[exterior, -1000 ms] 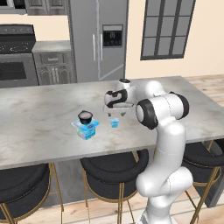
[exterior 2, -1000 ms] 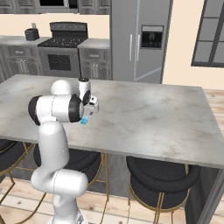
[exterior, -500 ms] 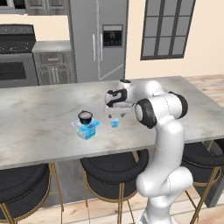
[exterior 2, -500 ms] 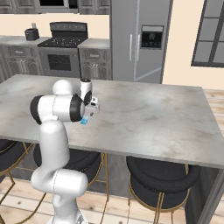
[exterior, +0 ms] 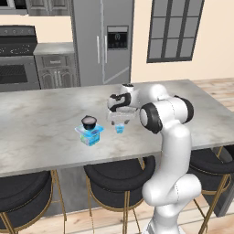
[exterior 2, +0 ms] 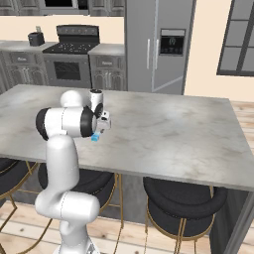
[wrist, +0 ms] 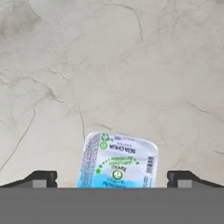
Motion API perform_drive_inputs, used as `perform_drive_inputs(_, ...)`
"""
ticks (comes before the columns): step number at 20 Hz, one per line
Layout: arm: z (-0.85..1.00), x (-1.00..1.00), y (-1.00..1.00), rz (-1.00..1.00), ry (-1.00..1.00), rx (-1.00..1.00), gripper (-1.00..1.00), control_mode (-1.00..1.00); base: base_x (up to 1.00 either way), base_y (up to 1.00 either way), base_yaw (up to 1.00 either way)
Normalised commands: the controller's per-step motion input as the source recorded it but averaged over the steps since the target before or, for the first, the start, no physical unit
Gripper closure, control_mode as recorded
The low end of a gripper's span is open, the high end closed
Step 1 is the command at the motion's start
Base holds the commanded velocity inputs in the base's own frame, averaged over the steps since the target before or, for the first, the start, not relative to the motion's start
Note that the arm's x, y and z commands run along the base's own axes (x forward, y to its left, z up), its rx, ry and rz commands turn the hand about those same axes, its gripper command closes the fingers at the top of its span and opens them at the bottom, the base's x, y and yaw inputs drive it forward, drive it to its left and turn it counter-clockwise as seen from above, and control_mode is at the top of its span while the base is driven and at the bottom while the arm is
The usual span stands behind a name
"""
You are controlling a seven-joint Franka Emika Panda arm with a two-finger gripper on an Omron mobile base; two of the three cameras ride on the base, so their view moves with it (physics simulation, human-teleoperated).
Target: Stack the yogurt containers by placing the smaller containers on top of the larger containers.
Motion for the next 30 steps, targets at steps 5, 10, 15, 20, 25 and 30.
perform_drive_inputs(5, -0.07, 0.0, 0.02, 0.0, 0.02, 0.0, -1.0, -1.0, 0.0, 0.0, 0.0)
perform_drive_inputs(10, -0.12, 0.0, 0.0, 0.0, 0.0, 0.0, -1.0, -1.0, 0.0, 0.0, 0.0)
perform_drive_inputs(15, -0.13, 0.0, 0.0, 0.0, 0.0, 0.0, -1.0, -1.0, 0.0, 0.0, 0.0)
perform_drive_inputs(20, -0.1, 0.0, 0.0, 0.0, 0.0, 0.0, -1.0, -1.0, 0.0, 0.0, 0.0)
perform_drive_inputs(25, -0.07, 0.01, 0.0, 0.0, 0.0, 0.0, -1.0, -1.0, 0.0, 0.0, 0.0)
perform_drive_inputs(30, -0.06, 0.08, 0.0, 0.0, 0.0, 0.0, -1.0, -1.0, 0.0, 0.0, 0.0)
